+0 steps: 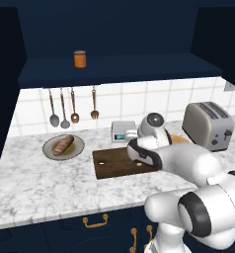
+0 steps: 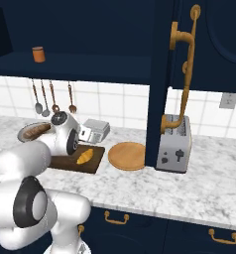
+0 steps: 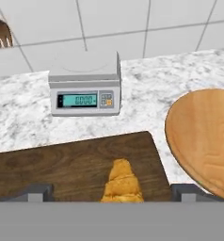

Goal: From the different types of pastries on the counter, select a croissant and place it on the cutting board. Then retrieve a jar of jam from the cabinet and place it alongside the croissant on the cutting board.

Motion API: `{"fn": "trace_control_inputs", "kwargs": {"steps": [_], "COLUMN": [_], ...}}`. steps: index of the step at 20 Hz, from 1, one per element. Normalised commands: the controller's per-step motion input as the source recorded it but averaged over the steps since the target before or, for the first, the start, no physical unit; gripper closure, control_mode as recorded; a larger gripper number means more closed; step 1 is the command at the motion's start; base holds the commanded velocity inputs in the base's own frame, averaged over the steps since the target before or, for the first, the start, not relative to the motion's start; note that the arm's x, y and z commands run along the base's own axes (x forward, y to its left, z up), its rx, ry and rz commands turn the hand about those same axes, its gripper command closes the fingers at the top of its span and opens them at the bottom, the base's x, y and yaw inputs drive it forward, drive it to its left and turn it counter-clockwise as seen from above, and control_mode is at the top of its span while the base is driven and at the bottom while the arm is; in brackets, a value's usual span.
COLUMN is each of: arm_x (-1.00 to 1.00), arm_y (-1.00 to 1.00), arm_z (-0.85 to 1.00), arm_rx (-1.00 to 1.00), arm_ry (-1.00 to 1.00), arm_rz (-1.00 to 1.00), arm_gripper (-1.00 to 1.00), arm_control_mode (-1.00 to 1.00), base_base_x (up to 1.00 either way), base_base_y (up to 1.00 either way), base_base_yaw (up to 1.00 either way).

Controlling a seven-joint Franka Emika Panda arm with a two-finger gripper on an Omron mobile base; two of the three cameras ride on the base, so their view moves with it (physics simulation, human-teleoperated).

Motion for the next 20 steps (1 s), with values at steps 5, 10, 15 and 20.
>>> {"fn": "trace_control_inputs", "kwargs": {"steps": [5, 10, 15, 20], "arm_x": [-0.13, -0.85, -0.82, -0.32], "arm_y": [0.43, 0.39, 0.27, 0.23], "arm_z": [0.85, 0.22, 0.09, 0.58], "arm_rx": [-0.02, 0.0, 0.0, 0.0], "arm_ry": [-0.11, -0.17, -0.25, -0.25], "arm_rz": [0.06, 0.04, 0.0, 0.01], "arm_gripper": [-1.0, -1.0, -1.0, -1.0], "arm_control_mode": [-1.0, -1.0, -1.0, -1.0], "base_base_x": [0.0, 0.0, 0.0, 0.0], "base_base_y": [0.0, 0.0, 0.0, 0.0], "base_base_yaw": [0.0, 0.0, 0.0, 0.0]}}
